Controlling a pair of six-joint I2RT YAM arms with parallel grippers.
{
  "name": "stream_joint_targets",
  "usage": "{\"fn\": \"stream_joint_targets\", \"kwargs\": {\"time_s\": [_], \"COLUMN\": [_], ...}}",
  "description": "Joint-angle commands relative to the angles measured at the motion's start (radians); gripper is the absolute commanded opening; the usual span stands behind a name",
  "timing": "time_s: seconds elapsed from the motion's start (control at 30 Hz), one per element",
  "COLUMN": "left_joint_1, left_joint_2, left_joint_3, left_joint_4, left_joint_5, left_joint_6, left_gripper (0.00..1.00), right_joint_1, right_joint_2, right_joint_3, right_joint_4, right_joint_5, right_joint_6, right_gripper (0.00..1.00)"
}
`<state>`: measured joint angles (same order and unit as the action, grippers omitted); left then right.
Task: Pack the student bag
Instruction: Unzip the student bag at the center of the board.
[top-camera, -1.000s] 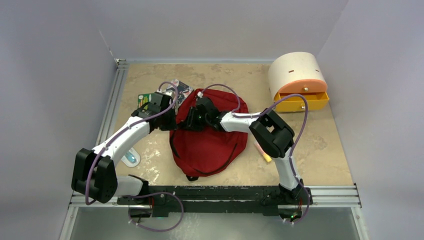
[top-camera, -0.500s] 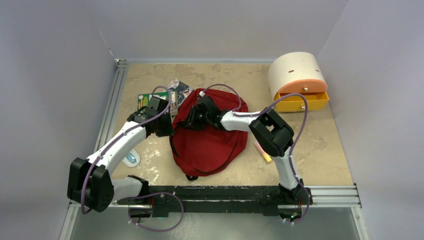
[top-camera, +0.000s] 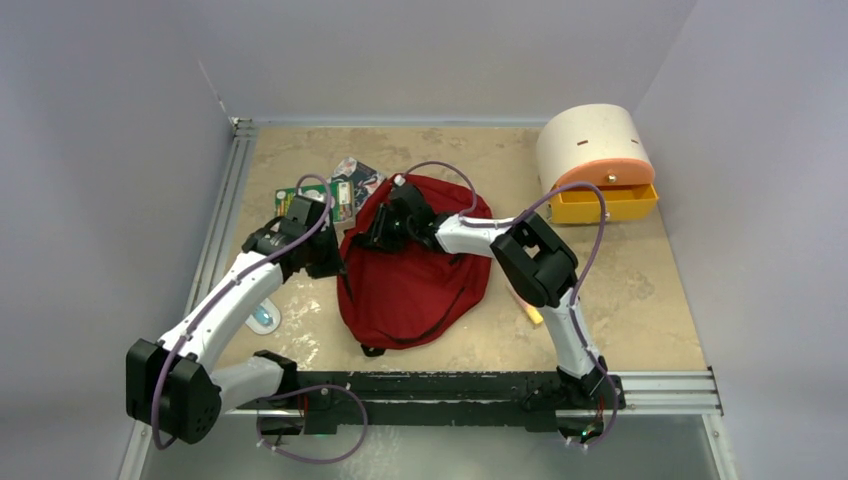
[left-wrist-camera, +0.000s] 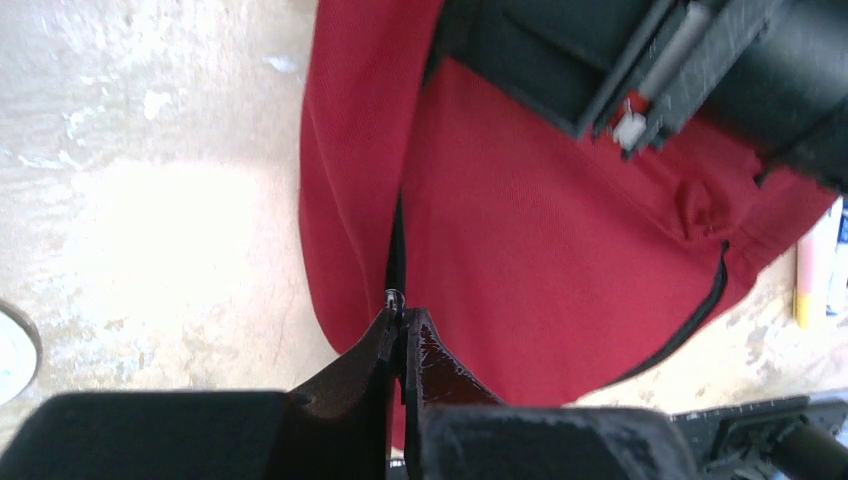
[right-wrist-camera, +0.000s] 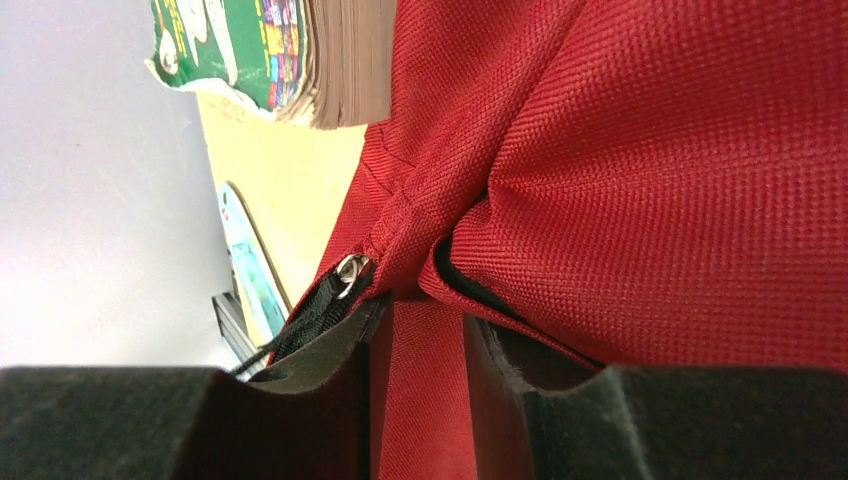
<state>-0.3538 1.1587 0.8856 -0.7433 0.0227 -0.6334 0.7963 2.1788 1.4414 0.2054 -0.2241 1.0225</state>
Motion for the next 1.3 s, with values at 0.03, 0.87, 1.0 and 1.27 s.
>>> {"fn": "stream_joint_targets", "kwargs": {"time_s": [0.03, 0.87, 1.0, 1.27], "left_joint_1": [0.0, -0.005, -0.005, -0.005], "left_joint_2": [-0.07, -0.031, -0.016, 0.029], "left_joint_3": [0.025, 0.056, 0.067, 0.111], "left_joint_4": [-0.095, -0.011, 0.002, 0.033], "left_joint_5": [0.109, 0.142, 0.113, 0.085], "left_joint_6": [-0.023, -0.017, -0.007, 0.024], "left_gripper": [0.0, 0.0, 0.02, 0.11], "right_joint_1": [-0.044, -0.047, -0.047, -0.046], "right_joint_2": [0.025, -0.27, -0.382, -0.609], "right_joint_3": [0.087, -0.244, -0.357, -0.544], "right_joint_4": [0.025, 0.288, 0.33, 0.506], "right_joint_5": [0.076, -0.052, -0.013, 0.11], "right_joint_6": [-0.033, -0.287, -0.358, -0.469], "right_gripper": [0.34, 0.45, 0.48, 0.6]}}
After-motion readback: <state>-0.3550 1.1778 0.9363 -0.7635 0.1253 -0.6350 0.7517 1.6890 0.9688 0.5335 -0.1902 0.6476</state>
